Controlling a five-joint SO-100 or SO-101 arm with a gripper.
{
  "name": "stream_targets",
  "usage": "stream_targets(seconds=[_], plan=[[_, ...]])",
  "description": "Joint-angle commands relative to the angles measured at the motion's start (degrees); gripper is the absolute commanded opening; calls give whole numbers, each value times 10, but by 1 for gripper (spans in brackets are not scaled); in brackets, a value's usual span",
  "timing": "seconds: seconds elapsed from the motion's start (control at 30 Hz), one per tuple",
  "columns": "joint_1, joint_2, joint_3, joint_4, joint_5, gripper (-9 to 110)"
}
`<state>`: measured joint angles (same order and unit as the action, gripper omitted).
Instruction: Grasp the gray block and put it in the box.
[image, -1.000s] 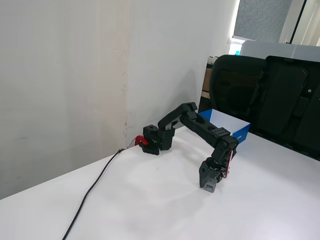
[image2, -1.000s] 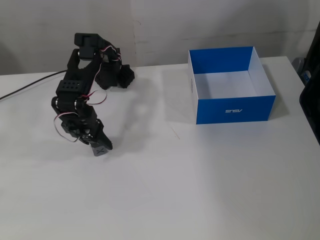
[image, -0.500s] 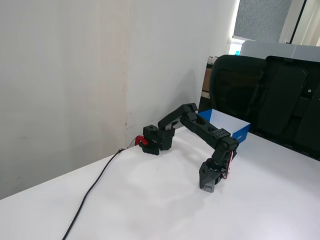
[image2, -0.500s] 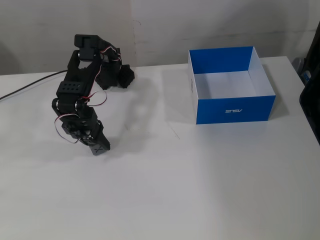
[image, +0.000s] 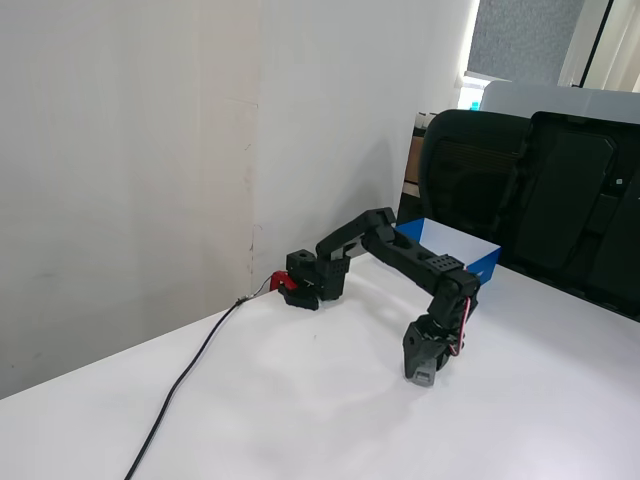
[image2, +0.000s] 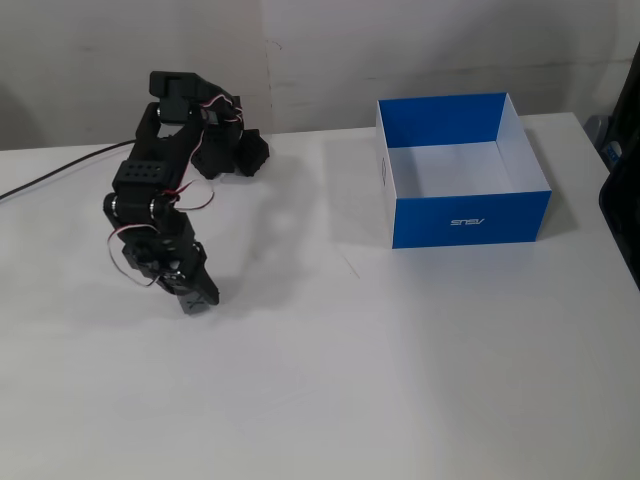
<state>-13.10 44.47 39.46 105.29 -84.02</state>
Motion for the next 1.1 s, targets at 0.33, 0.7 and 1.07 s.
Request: stream_targets(seconds=[0.33, 0.7, 1.07], plan=[[66, 157, 19, 27, 105, 0], [137, 295, 90, 22, 230, 0], [265, 443, 192, 1, 359, 0]])
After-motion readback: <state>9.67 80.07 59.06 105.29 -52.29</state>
